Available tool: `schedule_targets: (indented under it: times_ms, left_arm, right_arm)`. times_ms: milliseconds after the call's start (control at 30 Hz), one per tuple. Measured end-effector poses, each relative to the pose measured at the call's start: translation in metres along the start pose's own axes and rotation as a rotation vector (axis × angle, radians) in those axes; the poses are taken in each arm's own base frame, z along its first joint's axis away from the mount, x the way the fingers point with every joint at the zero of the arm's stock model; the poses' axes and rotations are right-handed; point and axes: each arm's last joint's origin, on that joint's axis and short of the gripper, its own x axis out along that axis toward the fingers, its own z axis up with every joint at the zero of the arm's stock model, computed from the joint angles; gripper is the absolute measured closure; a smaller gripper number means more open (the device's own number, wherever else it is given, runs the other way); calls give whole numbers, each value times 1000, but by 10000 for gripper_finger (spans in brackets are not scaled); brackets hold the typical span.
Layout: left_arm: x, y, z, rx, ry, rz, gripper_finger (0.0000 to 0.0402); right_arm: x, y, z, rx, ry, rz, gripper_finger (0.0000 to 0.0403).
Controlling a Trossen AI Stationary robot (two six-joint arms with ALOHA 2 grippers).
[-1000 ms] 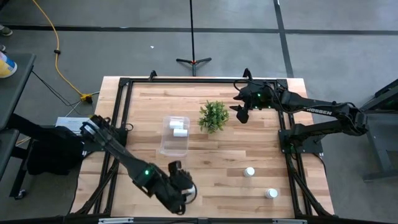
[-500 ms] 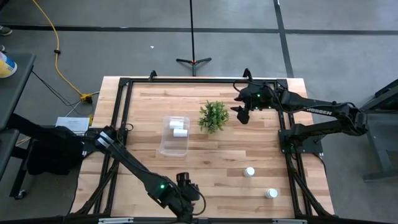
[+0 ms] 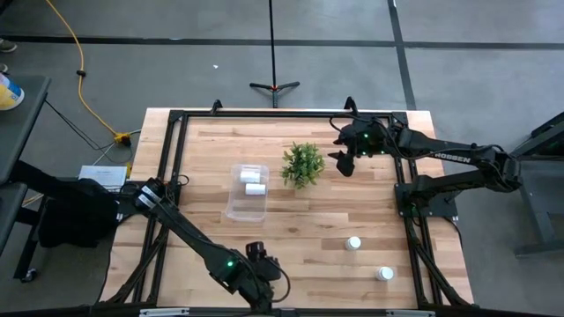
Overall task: Pick and place pill bottles into a basket
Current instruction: Put the white pill bottle into the transparent bin
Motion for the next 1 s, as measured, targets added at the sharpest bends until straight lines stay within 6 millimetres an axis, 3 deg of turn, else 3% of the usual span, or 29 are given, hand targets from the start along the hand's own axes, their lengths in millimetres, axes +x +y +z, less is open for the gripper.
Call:
schedule_targets:
  times_ms: [633,1000]
  left_arm:
    - [0,9,-7,34,46,111,66]
    - [36,4,-20,32,110,155,81]
  right_arm:
    - [0,0,-2,-2,22,-1,178]
    - [0,0,-3,-2,33,-1,178]
